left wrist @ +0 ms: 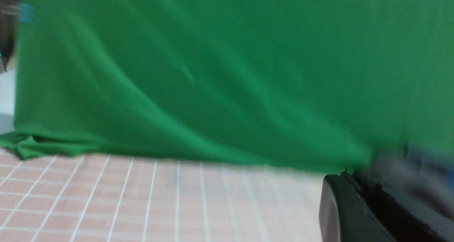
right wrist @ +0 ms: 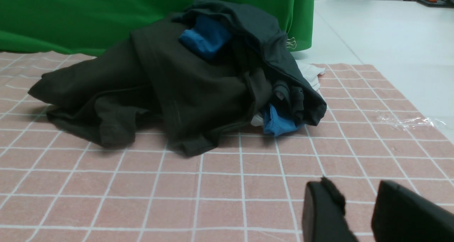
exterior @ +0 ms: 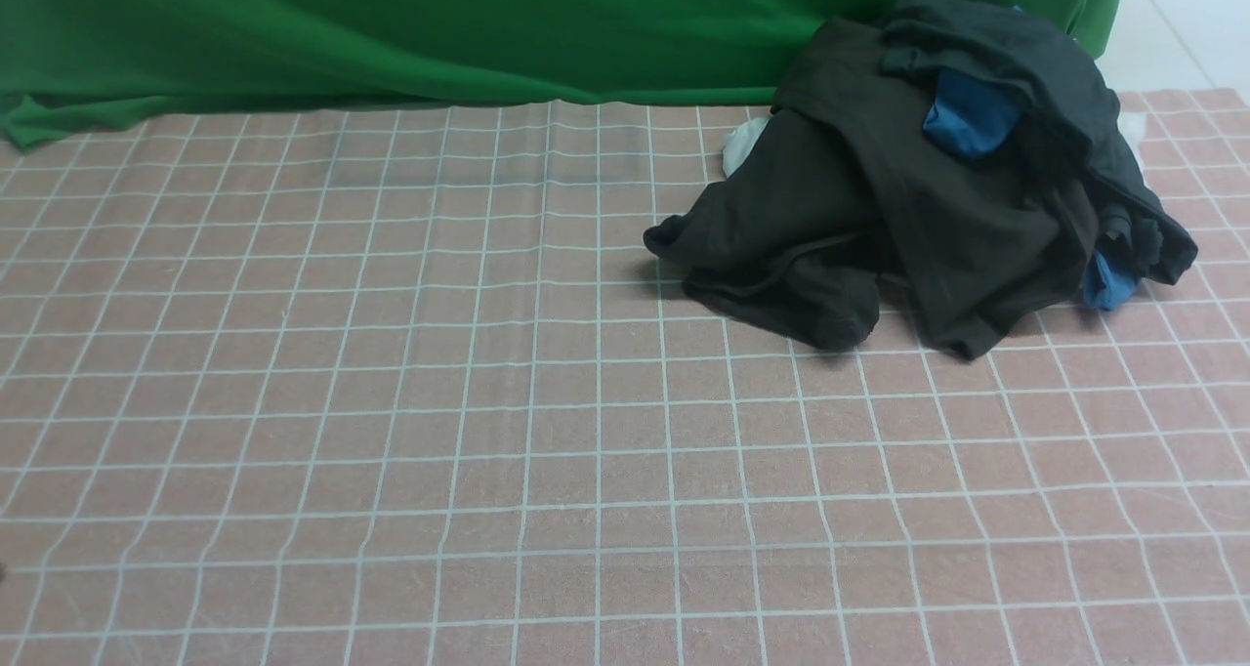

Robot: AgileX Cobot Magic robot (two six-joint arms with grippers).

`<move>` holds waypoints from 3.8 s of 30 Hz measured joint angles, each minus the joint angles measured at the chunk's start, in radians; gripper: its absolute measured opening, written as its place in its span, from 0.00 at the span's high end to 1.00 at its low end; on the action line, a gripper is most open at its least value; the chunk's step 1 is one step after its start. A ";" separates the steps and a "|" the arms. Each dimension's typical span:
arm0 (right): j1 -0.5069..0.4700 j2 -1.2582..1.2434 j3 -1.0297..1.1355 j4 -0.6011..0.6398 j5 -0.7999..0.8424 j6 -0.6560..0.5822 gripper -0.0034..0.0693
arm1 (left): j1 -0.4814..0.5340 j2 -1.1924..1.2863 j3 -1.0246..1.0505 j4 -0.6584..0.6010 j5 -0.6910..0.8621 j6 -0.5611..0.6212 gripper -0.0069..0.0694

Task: Fold a long-sleeved shirt over a pink coffee tablecloth.
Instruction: 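Pull a dark sweatshirt from the pile and spread it flat on the table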

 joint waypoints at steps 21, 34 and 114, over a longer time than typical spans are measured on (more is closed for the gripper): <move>0.000 0.000 0.000 0.133 -0.408 0.507 0.62 | -0.352 0.613 -0.270 -0.084 0.191 0.207 0.88; 0.380 0.529 -0.551 0.121 0.226 0.220 0.72 | -0.352 0.650 -0.397 -0.202 0.253 0.392 0.88; 0.292 1.501 -1.743 0.207 0.638 -0.334 0.78 | -0.352 0.610 -0.449 -0.107 0.378 0.504 0.88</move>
